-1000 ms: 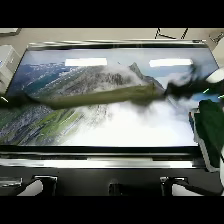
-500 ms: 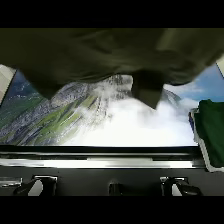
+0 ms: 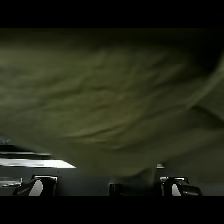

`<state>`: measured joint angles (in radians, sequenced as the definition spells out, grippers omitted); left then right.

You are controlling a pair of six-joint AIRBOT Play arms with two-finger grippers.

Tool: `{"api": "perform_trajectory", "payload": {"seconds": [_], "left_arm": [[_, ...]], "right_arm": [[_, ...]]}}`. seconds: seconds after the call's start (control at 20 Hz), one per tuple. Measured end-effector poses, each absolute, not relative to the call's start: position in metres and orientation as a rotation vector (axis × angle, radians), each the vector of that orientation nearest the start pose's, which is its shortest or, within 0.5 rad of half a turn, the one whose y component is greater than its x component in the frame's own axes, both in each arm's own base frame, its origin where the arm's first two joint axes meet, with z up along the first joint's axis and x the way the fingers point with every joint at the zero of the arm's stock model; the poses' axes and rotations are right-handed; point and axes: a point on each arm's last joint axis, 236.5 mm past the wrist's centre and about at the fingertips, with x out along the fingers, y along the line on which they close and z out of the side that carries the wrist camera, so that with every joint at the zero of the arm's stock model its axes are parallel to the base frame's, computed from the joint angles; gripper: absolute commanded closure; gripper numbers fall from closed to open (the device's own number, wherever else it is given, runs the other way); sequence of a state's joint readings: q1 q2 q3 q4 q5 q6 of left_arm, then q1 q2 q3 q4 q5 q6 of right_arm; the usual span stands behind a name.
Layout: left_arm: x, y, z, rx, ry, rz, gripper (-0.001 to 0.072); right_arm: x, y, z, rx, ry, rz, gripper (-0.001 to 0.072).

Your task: Fold the clothes and pants, and hang the long-sleeved shirts on hangers.

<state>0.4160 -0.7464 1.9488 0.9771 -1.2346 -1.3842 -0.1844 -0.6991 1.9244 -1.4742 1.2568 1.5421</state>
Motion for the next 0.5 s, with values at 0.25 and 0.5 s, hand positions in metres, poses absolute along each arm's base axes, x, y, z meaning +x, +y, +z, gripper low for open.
{"api": "perform_trajectory", "payload": {"seconds": [0.25, 0.5], "left_arm": [[0.319, -0.013, 0.327, -0.224, 0.624, -0.223, 0.0688], [0.385, -0.002, 0.109, -0.433, 1.071, -0.198, 0.0687]], "right_arm": [[0.313, -0.023, 0.277, 0.147, 0.885, -0.037, 0.0677], [0.371, 0.003, 0.076, 0.388, 1.373, 0.055, 0.0677]]}}
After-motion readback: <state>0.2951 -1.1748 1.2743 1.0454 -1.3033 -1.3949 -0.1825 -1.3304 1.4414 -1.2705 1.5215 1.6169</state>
